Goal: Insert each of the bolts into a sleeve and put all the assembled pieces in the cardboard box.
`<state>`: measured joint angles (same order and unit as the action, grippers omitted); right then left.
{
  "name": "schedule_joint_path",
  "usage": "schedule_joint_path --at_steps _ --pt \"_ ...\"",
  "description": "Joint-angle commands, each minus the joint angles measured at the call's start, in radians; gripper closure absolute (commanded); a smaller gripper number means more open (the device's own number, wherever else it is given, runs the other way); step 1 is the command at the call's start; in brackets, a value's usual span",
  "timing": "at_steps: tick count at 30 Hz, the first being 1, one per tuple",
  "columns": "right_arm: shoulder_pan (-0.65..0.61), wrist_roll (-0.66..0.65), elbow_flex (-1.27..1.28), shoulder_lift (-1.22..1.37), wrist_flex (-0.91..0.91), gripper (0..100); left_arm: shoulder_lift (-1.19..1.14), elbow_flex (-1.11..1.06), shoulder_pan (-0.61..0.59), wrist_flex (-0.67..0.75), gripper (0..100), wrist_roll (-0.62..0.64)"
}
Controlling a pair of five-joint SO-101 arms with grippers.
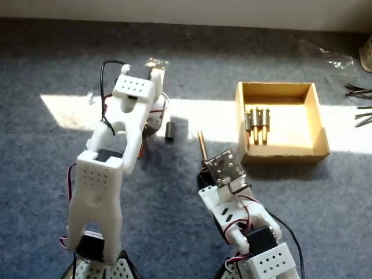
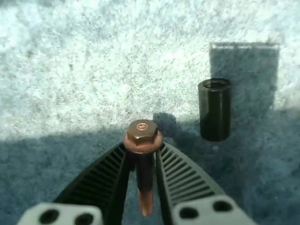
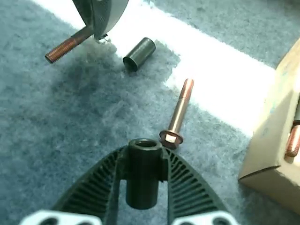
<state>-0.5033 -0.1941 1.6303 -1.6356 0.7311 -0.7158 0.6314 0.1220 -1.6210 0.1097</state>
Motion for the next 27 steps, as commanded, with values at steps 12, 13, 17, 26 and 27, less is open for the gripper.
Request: schedule_joint_path --at_steps 12,13,17,26,27 --pt "-0.059 -0.003 0.019 -0.008 -0.259 99.4 0.357 0.038 0.113 -0.049 100 -0.123" --pt "-0.087 -0.009 0.019 -0.002 -0.277 99.4 0.378 0.027 0.12 -0.051 100 -0.123" --pt "-0.165 -0.011 0.019 -0.005 -0.291 99.4 0.495 -0.041 0.128 -0.046 100 -0.124" --pt "-0.177 -0.005 0.021 -0.008 -0.407 99.4 0.849 -0.338 0.122 0.086 100 -0.158" --pt "-0.179 -0.005 0.019 -0.008 -0.414 99.4 0.895 -0.395 0.124 0.118 100 -0.18"
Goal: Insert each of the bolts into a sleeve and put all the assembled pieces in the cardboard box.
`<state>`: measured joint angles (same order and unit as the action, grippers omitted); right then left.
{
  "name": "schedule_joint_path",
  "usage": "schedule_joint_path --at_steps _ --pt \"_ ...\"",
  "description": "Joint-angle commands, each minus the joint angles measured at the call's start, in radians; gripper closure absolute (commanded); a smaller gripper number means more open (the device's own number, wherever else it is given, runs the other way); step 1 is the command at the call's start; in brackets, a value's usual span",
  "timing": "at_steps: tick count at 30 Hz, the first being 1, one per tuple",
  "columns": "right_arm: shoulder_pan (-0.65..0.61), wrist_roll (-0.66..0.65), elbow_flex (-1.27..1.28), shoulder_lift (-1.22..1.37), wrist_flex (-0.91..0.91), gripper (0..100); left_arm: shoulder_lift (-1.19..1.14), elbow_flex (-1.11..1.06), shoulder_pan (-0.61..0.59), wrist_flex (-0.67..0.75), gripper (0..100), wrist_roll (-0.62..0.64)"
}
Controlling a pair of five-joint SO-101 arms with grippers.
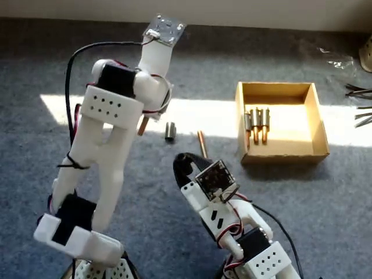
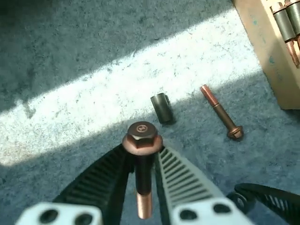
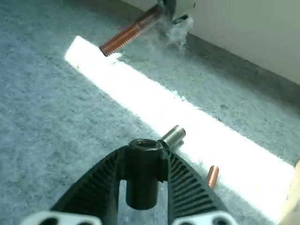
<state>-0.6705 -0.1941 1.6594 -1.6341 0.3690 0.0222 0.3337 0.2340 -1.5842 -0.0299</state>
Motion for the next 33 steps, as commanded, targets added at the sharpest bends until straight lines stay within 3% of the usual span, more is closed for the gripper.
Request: schedule_joint_path --at_steps 1,9,16,28,33 --pt "-0.013 -0.003 -0.01 -0.01 -0.059 99.4 0.203 -0.156 0.012 0.117 100 -0.06" --pt "-0.015 -0.003 -0.01 -0.002 -0.189 99.4 0.507 -0.552 0.01 0.396 100 -0.084" --pt "-0.113 0.0 0.01 -0.007 -0.209 99.4 0.707 -0.696 0.018 0.523 100 -0.08" --pt "-0.113 0.046 0.071 -0.004 -0.334 99.4 1.063 -0.964 0.018 0.778 100 -0.072" --pt "-0.113 0.046 0.085 -0.004 -0.329 99.4 1.152 -1.02 0.01 0.815 100 0.138"
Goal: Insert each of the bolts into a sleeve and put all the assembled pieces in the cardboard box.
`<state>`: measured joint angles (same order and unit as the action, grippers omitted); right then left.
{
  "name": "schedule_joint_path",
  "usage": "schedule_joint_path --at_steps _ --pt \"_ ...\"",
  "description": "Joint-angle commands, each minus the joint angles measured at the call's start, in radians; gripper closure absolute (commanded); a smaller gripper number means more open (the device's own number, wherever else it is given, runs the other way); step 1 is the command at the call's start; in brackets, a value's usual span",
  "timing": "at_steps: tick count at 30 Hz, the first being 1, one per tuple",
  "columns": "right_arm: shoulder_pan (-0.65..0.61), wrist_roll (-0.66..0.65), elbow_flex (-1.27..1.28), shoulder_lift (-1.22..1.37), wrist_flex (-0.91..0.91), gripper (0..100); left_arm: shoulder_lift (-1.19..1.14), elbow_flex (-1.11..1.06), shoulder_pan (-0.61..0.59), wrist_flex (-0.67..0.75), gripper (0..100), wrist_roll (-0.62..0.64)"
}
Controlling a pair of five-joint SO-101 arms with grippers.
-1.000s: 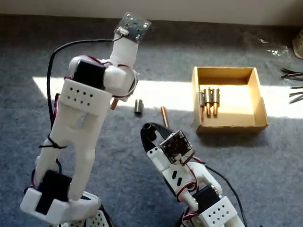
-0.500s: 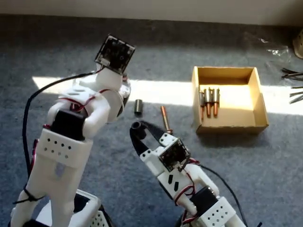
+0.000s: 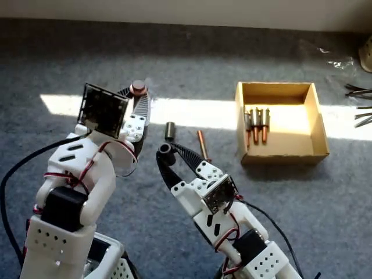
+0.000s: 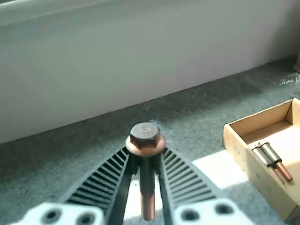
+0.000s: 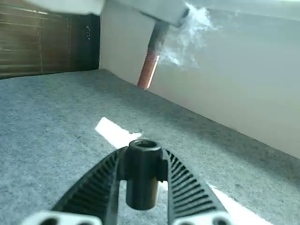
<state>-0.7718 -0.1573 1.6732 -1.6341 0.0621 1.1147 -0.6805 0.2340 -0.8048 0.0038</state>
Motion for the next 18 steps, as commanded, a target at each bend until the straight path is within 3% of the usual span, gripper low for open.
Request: schedule_joint_path --at_steps 1,6,11,18 --pt "-0.012 0.009 0.085 -0.01 -0.027 99.4 0.068 -0.013 0.01 0.035 100 0.123" --pt "-0.01 0.009 0.108 -0.01 -0.028 99.4 0.085 -0.048 0.018 0.035 100 0.176" --pt "-0.01 0.015 0.107 -0.01 -0.028 99.4 0.087 -0.084 0.01 0.044 100 0.483" --pt "-0.01 0.037 0.111 -0.008 -0.028 99.4 0.088 -0.102 0.018 0.077 100 0.5"
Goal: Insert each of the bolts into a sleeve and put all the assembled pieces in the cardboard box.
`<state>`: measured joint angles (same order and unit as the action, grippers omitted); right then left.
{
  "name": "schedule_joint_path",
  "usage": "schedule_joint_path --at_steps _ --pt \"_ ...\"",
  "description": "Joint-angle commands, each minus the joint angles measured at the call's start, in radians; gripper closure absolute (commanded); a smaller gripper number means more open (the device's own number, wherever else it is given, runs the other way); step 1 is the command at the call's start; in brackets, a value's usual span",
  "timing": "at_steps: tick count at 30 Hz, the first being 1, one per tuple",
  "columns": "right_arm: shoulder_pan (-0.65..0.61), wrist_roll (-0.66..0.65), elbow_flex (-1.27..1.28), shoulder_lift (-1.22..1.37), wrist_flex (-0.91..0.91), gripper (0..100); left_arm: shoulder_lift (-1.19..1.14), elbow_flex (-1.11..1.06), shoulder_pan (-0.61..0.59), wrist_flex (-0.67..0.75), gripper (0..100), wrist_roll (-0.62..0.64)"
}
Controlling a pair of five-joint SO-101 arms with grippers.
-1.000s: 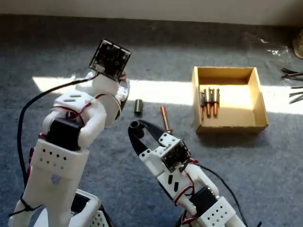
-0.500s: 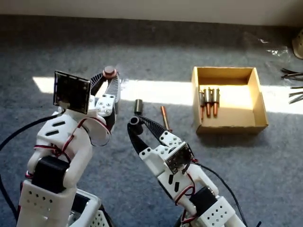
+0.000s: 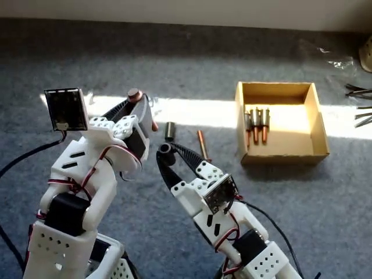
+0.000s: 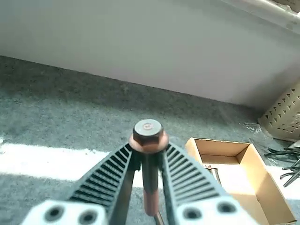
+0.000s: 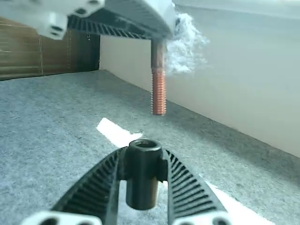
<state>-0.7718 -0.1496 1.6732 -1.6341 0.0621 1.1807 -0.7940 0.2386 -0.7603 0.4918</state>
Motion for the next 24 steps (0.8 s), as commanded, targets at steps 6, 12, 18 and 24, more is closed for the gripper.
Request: schedule_joint_path --at_steps 6,12,18,24 --pt "-0.01 0.107 0.111 -0.002 -0.021 99.4 0.022 0.01 0.015 0.026 100 0.0" --pt "-0.01 0.109 0.111 -0.002 -0.022 99.4 0.051 0.007 0.162 0.029 100 -0.175" --pt "-0.01 0.107 0.108 -0.002 -0.022 99.4 0.15 -0.061 0.191 0.031 100 -0.189" --pt "-0.01 0.107 0.11 -0.002 -0.021 99.4 0.206 -0.096 0.191 0.028 100 -0.265"
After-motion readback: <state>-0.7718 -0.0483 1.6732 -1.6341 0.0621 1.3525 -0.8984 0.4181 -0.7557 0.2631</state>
